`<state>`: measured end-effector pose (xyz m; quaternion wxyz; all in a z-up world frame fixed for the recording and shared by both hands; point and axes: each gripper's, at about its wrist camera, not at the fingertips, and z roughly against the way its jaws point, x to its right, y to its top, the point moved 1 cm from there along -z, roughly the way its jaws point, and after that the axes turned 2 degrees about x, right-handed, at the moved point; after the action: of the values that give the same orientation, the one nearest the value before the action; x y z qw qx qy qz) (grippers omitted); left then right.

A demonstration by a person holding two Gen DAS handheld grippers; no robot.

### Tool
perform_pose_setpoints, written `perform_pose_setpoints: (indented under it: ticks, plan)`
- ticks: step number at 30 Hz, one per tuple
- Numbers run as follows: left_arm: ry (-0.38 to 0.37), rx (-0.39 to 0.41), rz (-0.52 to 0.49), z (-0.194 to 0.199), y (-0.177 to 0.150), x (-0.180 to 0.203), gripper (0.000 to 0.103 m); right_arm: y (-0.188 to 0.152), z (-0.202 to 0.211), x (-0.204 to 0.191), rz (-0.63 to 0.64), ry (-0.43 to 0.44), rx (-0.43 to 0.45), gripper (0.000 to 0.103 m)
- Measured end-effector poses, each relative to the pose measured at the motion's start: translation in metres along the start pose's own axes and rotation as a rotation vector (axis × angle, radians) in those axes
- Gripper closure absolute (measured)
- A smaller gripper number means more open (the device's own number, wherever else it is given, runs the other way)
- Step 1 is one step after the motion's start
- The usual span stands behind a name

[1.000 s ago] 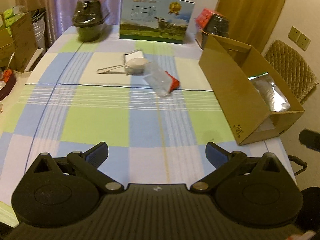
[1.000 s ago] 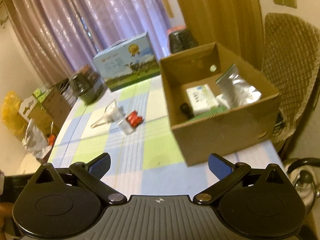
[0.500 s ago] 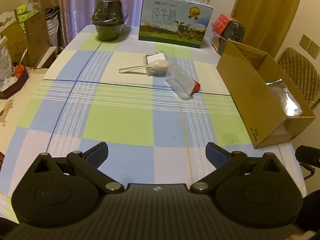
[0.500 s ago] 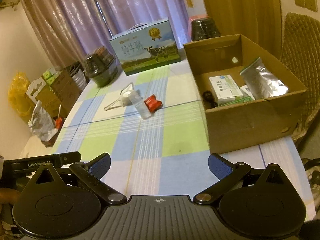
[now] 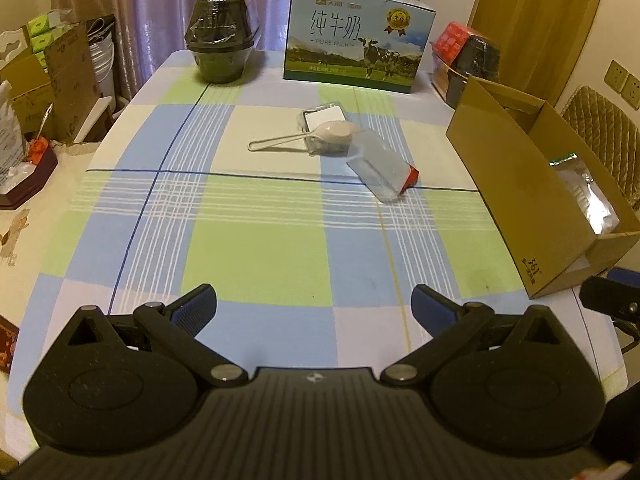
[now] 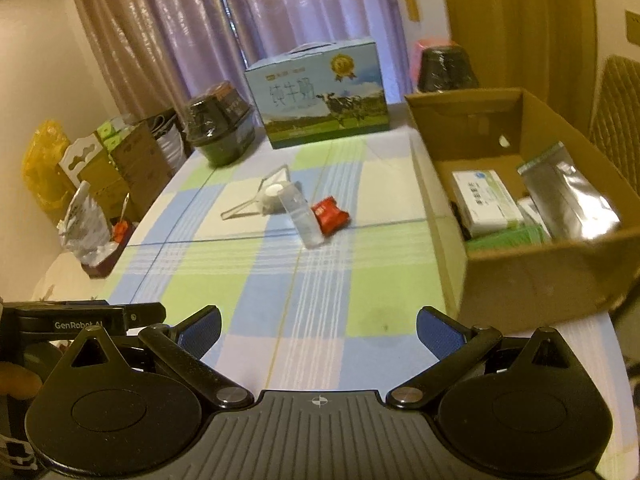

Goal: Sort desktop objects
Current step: 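Move both open tools back over the clear container and red candy packet, then reach the left tool to the clear plastic container while the right tool approaches the red candy packet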

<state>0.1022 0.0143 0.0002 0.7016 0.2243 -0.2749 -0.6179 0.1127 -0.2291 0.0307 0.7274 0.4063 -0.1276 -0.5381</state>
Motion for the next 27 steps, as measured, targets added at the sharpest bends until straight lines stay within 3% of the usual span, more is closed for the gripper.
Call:
perform_pose_setpoints:
  ticks: [8,19,27]
  plan:
    - [-0.024,0.005,-0.039,-0.028,0.025,-0.014,0.001,0.017,-0.045,-0.018,0.090,0.014,0.010,0.002]
    - [-0.026,0.009,-0.097,-0.098,0.053,-0.042,0.001,0.029,-0.128,-0.018,0.165,-0.020,0.005,0.002]
    - [-0.047,0.016,-0.123,-0.142,0.052,-0.054,0.001,0.033,-0.186,-0.018,0.296,-0.032,0.019,0.002]
